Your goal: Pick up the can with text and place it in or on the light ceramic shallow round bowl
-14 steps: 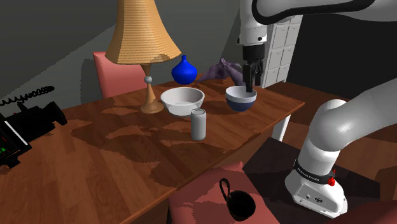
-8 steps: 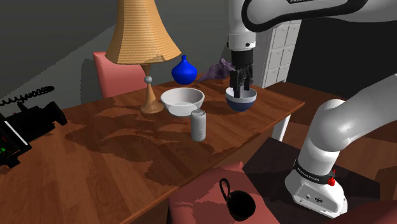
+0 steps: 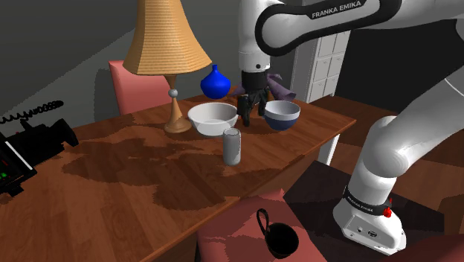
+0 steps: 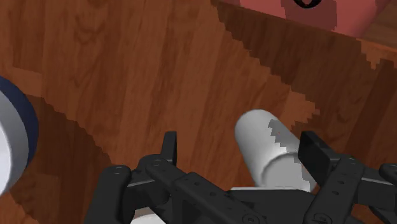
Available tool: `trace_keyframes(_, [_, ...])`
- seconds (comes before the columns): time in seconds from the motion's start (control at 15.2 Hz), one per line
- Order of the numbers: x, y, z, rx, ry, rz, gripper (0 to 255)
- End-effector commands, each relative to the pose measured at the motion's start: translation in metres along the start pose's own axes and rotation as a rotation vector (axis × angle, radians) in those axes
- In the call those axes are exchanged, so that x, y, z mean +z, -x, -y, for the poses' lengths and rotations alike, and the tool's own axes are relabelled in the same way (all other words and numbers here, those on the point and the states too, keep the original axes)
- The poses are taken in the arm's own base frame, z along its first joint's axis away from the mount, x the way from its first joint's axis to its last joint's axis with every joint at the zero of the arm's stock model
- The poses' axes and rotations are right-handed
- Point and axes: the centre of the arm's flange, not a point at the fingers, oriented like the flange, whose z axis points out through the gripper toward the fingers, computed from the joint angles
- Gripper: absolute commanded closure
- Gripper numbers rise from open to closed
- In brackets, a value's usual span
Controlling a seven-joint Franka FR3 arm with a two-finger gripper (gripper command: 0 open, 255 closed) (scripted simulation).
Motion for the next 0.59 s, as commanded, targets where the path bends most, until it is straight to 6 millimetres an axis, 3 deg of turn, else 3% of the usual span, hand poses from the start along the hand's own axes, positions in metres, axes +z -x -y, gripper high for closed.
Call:
trace_keyframes(0.0, [0.007,-0.013,0.023,0.009,0.004,-0.022,0])
trace_keyframes(0.2, [0.016,-0.033,0.054,0.021,0.013,-0.053,0])
trace_keyframes(0.53, [0.037,-0.037,0.057,0.022,0.014,-0.056,0])
